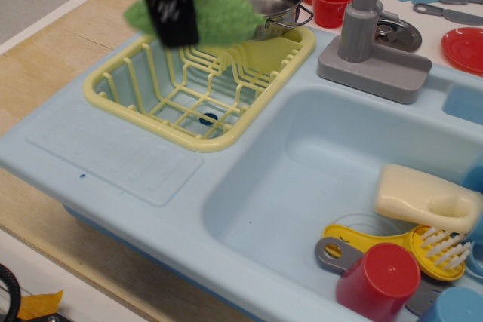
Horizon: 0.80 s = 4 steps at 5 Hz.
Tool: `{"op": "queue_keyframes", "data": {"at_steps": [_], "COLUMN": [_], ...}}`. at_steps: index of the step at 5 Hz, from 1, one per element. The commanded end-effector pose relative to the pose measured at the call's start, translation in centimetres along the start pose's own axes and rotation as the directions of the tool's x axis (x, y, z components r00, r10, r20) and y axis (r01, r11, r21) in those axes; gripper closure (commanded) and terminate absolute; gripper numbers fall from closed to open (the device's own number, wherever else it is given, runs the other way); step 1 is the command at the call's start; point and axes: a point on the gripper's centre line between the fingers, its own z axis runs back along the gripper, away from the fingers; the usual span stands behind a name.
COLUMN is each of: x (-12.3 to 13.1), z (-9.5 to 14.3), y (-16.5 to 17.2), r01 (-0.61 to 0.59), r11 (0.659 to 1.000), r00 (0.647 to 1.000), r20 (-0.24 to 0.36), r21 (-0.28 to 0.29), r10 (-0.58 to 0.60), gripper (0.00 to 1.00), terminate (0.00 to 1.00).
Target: Put green squash into pot or pan
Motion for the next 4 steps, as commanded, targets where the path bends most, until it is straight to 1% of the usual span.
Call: {"op": "queue_keyframes", "data": {"at_steps": [1, 2, 3, 4], "x": [3.9, 4.8, 4.8, 4.8], "z": [1.2, 0.8, 0.8, 0.8], "y": [6.4, 8.6, 8.6, 8.6], "r01": [0.011, 0.032, 0.032, 0.032], "r11": [1.000, 0.999, 0.999, 0.999], "r00": [1.000, 0.999, 0.999, 0.999], "r20": [-0.023, -0.022, -0.022, -0.022], "r21": [0.025, -0.009, -0.009, -0.009], "r10": [-0.011, -0.032, -0.032, -0.032], "gripper": [1.00, 1.00, 0.00, 0.00], "terminate": [0.00, 0.00, 0.00, 0.00]}}
